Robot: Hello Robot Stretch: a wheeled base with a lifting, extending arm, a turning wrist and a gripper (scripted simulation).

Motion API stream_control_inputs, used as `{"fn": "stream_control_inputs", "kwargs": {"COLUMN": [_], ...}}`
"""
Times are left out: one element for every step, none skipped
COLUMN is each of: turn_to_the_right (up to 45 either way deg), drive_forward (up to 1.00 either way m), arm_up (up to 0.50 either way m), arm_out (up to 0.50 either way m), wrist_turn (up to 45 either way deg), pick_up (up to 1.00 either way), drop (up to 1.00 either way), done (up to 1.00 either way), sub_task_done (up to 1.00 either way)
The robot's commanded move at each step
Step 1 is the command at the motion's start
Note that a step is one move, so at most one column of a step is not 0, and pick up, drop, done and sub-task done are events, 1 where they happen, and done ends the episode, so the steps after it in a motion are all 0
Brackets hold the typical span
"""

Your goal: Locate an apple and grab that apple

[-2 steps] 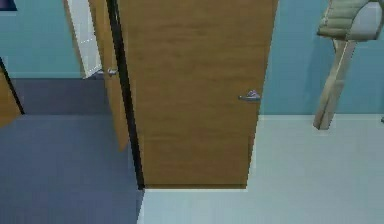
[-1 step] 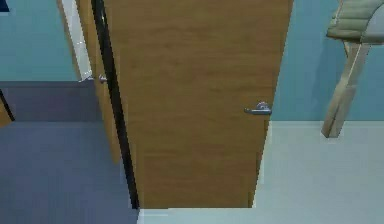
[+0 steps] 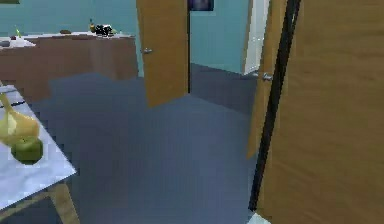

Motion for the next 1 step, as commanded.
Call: {"fn": "stream_control_inputs", "kwargs": {"turn_to_the_right": [-45.0], "drive_forward": [0.00], "arm_up": [0.00], "arm_out": [0.00], "wrist_turn": [0.0], "pick_up": [0.00], "drop": [0.00], "done": [0.00], "sub_task_done": [0.00]}}
